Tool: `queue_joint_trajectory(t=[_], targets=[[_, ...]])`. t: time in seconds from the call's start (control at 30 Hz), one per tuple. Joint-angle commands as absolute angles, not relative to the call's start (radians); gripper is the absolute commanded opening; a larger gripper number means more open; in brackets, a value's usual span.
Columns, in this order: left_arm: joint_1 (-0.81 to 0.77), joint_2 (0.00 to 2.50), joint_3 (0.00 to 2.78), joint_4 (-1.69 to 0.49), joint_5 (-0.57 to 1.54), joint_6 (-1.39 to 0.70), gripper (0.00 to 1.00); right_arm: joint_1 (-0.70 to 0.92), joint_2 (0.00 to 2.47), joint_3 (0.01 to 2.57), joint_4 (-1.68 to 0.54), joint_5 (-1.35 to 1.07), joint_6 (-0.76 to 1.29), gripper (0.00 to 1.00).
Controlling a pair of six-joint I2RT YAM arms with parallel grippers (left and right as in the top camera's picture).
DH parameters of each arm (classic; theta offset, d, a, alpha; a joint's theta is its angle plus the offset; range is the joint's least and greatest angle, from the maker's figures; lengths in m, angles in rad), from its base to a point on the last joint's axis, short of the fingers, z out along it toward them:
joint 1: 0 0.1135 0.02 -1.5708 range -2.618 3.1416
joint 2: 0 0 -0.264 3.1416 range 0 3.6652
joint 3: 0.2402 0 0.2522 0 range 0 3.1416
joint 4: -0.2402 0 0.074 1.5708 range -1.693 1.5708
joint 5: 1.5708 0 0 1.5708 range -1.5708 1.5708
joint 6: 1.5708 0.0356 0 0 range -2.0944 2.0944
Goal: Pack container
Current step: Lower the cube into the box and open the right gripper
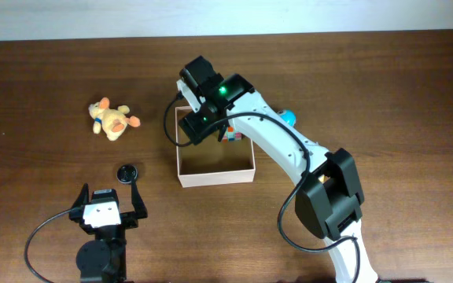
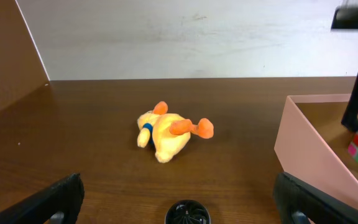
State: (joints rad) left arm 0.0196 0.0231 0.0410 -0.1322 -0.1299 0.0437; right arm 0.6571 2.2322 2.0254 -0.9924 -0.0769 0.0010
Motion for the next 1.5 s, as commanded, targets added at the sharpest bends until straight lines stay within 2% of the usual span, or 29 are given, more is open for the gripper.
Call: queue_joint_trajectory(t=[0.0, 0.17, 0.33, 0.73, 0.83, 1.47], targets=[[0.020, 0.019, 0.036, -0.132, -0.120, 0.038, 0.99, 0.654, 2.234, 1.965, -0.973, -0.083, -0.012, 0.77], [0.020, 0.019, 0.036, -0.132, -0.120, 0.038, 0.99, 0.654, 2.235, 1.914, -0.951, -0.083, -0.011, 0.70], [0.020, 0.019, 0.036, -0.132, -0.120, 0.038, 0.99, 0.654, 2.236, 1.912, -0.938, -0.083, -0.011, 0.53], [0.020, 0.019, 0.036, -0.132, -0.120, 0.038, 0.99, 0.654, 2.290, 1.911, -0.927, -0.083, -0.011, 0.36], [0.020, 0.019, 0.036, -0.132, -0.120, 0.038, 0.99, 0.654, 2.297, 1.911, -0.918, -0.083, -0.011, 0.34], [0.020, 0.019, 0.036, -0.132, -0.120, 0.038, 0.99, 0.593, 2.298, 1.911, -0.888, -0.075, -0.011, 0.34]])
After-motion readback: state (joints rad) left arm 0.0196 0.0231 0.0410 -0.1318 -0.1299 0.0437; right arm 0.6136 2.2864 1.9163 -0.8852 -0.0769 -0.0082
